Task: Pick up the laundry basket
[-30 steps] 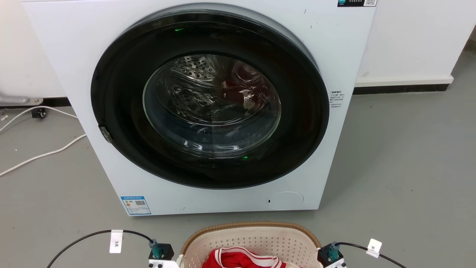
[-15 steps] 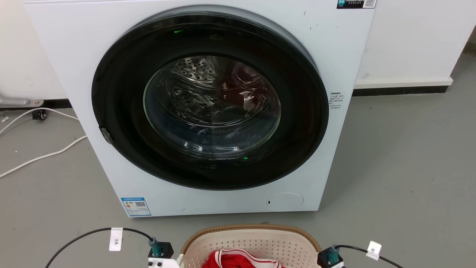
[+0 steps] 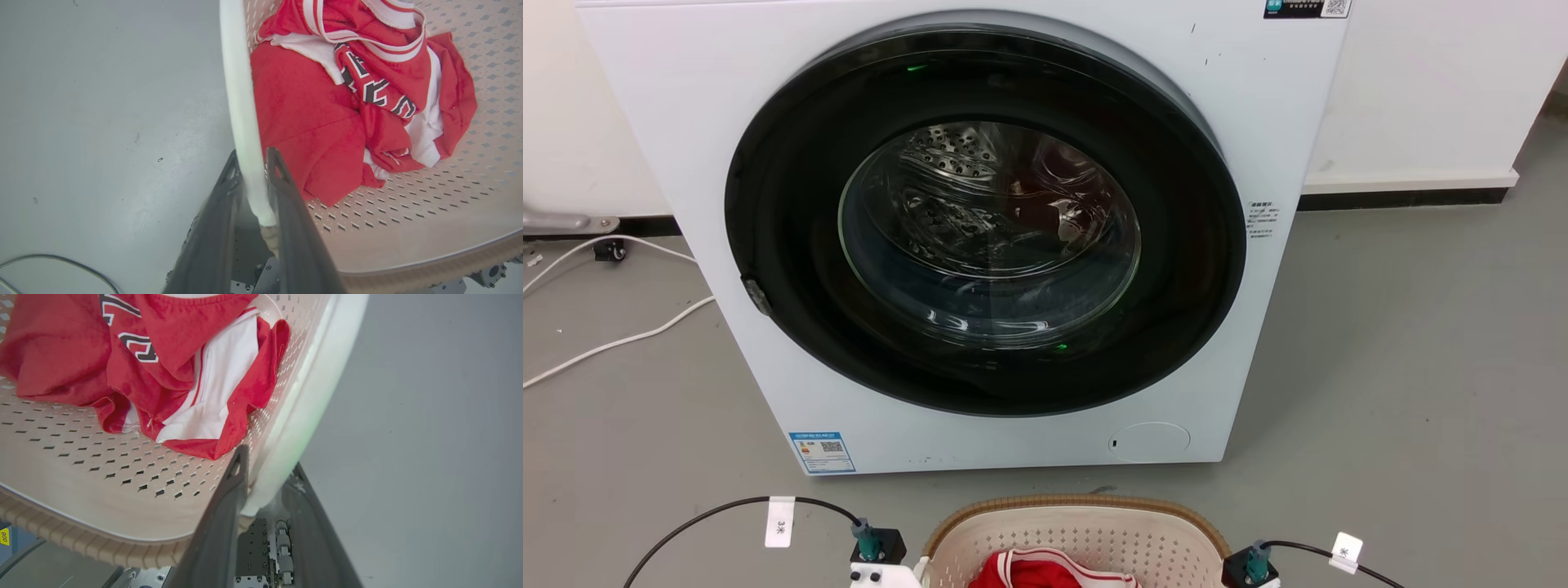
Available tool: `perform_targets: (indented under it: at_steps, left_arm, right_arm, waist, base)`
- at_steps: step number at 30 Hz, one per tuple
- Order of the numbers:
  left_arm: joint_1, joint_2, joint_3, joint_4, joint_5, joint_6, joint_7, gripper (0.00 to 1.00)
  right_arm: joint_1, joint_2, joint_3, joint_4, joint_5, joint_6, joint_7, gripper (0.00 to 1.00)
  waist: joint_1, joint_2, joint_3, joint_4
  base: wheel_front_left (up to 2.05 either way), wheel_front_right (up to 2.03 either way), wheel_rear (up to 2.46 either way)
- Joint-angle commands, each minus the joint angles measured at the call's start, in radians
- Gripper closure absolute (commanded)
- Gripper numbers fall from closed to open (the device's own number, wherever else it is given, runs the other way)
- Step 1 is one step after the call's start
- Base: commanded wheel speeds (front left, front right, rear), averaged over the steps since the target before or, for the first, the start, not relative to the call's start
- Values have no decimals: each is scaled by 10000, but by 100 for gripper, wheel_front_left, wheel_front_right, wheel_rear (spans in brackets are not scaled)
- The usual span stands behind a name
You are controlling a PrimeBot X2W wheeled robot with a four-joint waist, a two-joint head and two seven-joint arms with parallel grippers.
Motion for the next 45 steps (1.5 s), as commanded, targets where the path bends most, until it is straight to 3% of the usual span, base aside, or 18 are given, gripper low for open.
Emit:
perform_targets:
  at_steps: [1,45]
  left_arm:
    - [-221,-37,-47,-119,-27,-43,-16,100]
    - [-386,185,-1357,-380,-1185,-43,508,100]
  right_arm:
    - [-49,33,138,-18,-36,32,39,100]
    - [-253,-44,1230,-33,1236,32,199,100]
  waist:
    - [0,0,7,2]
    - [0,0,67,-22]
  base:
    - [0,0,0]
    - [0,0,0]
